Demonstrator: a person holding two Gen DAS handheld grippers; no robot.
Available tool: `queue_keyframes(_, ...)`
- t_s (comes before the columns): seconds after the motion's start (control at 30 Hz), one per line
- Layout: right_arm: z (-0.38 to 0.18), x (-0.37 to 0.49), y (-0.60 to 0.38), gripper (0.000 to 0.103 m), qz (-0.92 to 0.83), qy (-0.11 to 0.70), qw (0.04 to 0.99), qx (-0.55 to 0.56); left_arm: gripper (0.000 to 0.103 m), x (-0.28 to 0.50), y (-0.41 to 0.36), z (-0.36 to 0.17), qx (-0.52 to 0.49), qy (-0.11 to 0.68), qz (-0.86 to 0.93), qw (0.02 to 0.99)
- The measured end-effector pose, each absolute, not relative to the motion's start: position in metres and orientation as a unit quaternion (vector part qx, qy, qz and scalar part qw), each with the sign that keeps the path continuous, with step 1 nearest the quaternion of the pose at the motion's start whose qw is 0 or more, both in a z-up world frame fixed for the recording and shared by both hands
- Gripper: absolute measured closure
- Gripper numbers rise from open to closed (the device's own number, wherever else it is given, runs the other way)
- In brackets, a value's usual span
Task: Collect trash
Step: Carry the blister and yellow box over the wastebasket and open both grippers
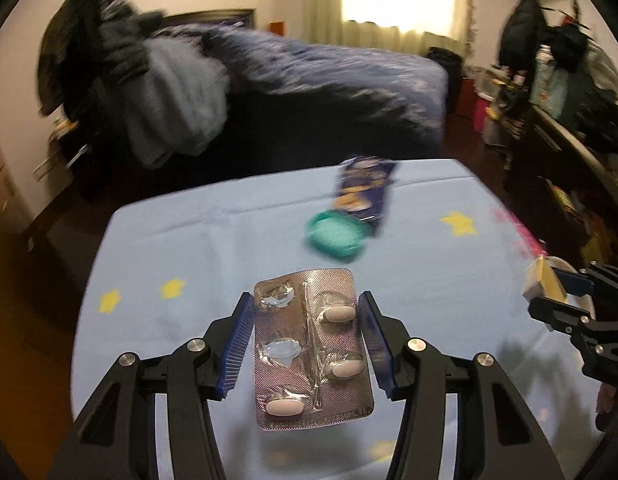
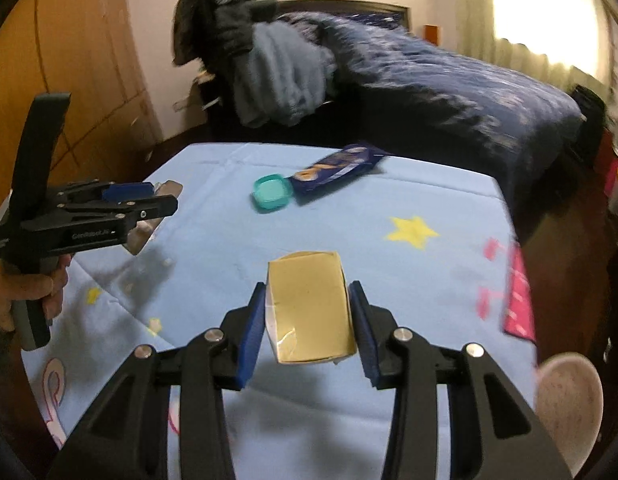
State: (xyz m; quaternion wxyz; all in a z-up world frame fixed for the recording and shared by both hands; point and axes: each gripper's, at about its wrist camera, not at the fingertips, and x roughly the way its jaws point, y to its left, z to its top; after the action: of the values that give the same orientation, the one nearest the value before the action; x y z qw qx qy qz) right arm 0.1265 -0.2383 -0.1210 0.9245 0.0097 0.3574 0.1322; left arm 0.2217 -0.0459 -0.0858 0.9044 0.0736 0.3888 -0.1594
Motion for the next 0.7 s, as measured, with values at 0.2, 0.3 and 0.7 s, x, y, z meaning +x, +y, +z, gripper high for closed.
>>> queue_keyframes(0.2,-0.113,0.076,-0.324,0.061,0.043,0.335,0.940,0.051,0.050,0.206,-0.132,-0.076,0.099,0.371,-0.238,0.892)
queue_keyframes(0.3,-0.118,0.052,-0.373,0.061,-0.015,0.329,0.942,0.070,0.050,0.202,-0.183,-0.076,0.104,0.371,-0.283,0.879)
queue_keyframes(0.7,-0.178,-0.001,-0.495,0.061,-0.129,0.366,0.914,0.117,0.048,0.164,-0.399,-0.107,0.159,0.386,-0.466,0.780)
